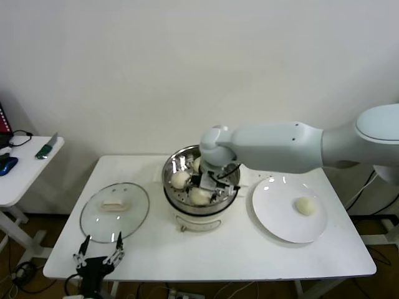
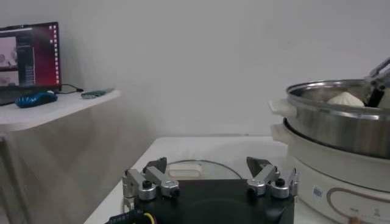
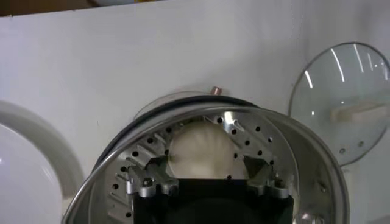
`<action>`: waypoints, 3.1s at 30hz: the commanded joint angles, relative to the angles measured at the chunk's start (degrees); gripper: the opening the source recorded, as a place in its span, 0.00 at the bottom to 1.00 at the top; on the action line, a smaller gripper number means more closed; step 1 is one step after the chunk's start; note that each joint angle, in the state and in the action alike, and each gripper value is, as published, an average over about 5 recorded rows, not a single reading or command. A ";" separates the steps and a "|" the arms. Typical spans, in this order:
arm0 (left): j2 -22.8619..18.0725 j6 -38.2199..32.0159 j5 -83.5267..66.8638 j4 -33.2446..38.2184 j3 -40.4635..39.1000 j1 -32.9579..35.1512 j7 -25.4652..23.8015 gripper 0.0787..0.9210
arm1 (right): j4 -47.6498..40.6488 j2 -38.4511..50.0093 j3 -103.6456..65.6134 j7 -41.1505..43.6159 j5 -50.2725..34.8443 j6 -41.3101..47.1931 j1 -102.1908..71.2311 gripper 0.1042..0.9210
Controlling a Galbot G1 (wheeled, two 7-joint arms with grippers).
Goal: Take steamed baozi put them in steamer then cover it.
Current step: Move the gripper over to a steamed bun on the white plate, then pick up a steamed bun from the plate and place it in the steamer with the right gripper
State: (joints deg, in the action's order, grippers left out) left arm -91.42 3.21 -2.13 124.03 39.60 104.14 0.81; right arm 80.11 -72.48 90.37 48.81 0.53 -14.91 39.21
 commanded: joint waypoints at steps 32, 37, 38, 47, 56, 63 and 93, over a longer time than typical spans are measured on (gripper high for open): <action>-0.30 0.00 1.21 0.12 -0.25 0.95 -0.06 0.88 | -12.03 40.46 -5.54 9.00 -14.89 22.37 -9.27 0.88; -0.43 -0.33 1.79 0.19 -0.14 1.75 0.07 0.88 | -17.43 38.62 -12.86 9.63 -10.08 21.03 -18.03 0.88; -0.47 -0.37 1.89 0.18 -0.10 1.84 0.09 0.88 | -18.53 38.01 -14.05 9.74 -9.51 20.79 -19.34 0.88; -1.03 -0.62 2.71 -0.54 0.00 2.00 0.28 0.88 | -27.71 32.05 -21.66 9.52 -4.84 18.67 -27.54 0.88; -1.59 -0.96 3.39 -0.94 0.14 1.97 0.40 0.88 | -31.11 28.15 -24.72 9.36 -2.15 17.89 -30.73 0.88; -1.61 -1.14 3.39 -1.02 0.22 1.96 0.51 0.88 | -32.31 27.50 -25.94 9.22 -0.15 17.43 -31.66 0.88; -1.59 -1.11 3.57 -0.52 -1.01 1.61 0.50 0.88 | -17.17 33.40 -12.86 10.41 -11.11 19.18 -11.85 0.74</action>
State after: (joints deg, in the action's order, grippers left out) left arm -92.19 2.03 1.39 123.40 38.69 105.73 1.33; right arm 54.10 -41.19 67.23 58.67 -2.95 3.28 13.82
